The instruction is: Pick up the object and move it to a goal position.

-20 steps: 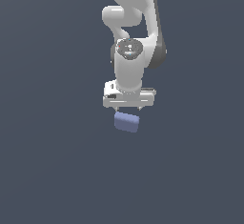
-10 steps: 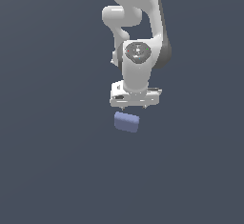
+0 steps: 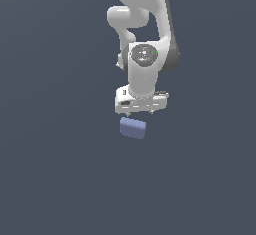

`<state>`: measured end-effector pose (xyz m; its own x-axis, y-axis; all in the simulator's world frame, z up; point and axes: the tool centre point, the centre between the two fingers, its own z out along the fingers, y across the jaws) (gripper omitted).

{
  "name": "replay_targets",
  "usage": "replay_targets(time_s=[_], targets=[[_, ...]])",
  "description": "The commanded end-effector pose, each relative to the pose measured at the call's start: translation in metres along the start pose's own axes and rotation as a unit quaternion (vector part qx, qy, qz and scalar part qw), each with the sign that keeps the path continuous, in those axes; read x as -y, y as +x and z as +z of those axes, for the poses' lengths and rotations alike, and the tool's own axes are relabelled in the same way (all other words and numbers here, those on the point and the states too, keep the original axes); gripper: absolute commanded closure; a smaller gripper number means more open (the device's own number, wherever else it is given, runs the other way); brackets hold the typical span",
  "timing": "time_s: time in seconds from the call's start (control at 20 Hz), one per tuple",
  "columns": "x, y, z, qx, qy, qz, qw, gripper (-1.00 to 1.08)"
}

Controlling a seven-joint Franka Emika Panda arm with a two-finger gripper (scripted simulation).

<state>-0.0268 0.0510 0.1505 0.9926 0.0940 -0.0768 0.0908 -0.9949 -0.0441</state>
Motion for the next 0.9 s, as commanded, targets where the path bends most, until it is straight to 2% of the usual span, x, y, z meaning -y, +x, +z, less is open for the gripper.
replay_targets(time_s=[0.0, 0.45, 0.85], targets=[[-0.001, 0.001, 0.0, -0.001, -0.001, -0.016, 0.9999, -0.92], [-0.006, 0.005, 0.001, -0.006, -0.006, -0.111, 0.9938, -0.92], [-0.011, 0.009, 0.001, -0.01, -0.012, -0.217, 0.976, -0.92]])
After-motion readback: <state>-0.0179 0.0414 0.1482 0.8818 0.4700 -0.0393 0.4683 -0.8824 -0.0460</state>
